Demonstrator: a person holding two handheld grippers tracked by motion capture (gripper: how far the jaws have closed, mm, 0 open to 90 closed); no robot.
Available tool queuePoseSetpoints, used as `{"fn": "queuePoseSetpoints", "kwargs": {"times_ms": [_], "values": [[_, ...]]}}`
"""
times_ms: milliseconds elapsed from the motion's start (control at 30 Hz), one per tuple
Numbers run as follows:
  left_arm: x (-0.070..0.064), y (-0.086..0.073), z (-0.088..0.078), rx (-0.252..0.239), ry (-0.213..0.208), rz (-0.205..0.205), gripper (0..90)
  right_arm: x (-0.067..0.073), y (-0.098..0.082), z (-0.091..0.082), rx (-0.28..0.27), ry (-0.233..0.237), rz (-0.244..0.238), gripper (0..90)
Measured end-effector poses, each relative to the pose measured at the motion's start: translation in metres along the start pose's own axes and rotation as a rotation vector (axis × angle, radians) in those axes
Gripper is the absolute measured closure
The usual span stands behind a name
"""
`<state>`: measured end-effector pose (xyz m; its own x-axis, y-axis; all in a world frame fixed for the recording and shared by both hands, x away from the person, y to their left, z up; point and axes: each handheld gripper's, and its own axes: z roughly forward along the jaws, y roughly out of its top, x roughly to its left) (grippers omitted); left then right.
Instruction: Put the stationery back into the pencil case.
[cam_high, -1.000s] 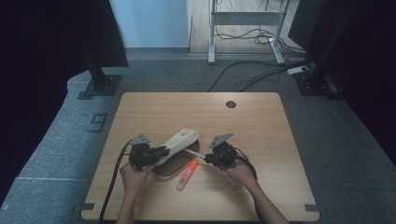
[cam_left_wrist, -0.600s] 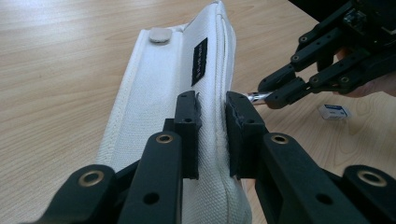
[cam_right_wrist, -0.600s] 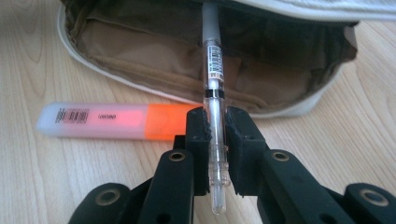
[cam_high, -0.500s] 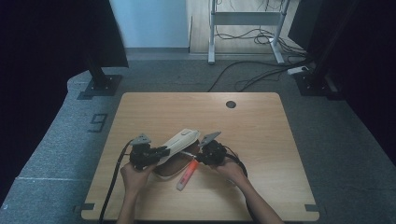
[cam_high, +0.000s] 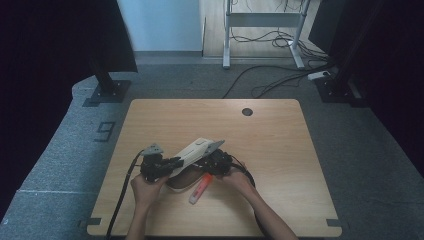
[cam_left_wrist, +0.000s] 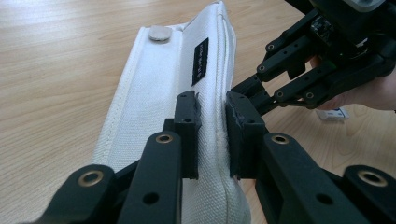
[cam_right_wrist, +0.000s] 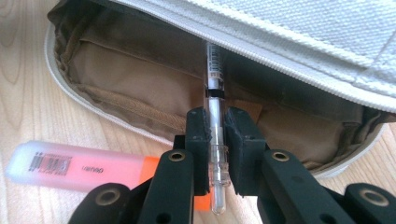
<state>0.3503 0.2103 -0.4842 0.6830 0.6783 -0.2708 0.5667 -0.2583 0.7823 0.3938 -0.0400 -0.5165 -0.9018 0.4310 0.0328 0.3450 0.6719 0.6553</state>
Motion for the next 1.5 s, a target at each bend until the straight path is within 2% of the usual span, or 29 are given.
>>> {"fn": "queuePoseSetpoints", "kwargs": {"times_ms": [333,433,667,900,1100,1500], "values": [[0.001,0.0,0.0,-0.002,0.002,0.002,75.3,-0.005,-0.003,0.008,0.011,0.012,-0.012,75.8],[0.001,0.0,0.0,-0.001,0.003,0.005,75.3,-0.006,-0.003,0.006,0.006,0.004,-0.01,68.2],[0.001,-0.001,0.0,0.0,0.003,0.007,75.2,-0.009,-0.005,-0.006,-0.008,-0.03,-0.01,60.3],[0.001,-0.001,0.0,0.0,0.001,0.006,74.9,-0.016,-0.017,-0.021,-0.013,-0.053,0.011,58.3],[0.002,-0.001,0.0,0.002,0.001,0.007,74.9,-0.018,-0.027,-0.027,-0.008,-0.061,0.021,58.0],[0.001,-0.001,0.0,0.003,-0.001,0.007,74.7,-0.02,-0.032,-0.015,0.02,-0.056,0.018,58.1]]}}
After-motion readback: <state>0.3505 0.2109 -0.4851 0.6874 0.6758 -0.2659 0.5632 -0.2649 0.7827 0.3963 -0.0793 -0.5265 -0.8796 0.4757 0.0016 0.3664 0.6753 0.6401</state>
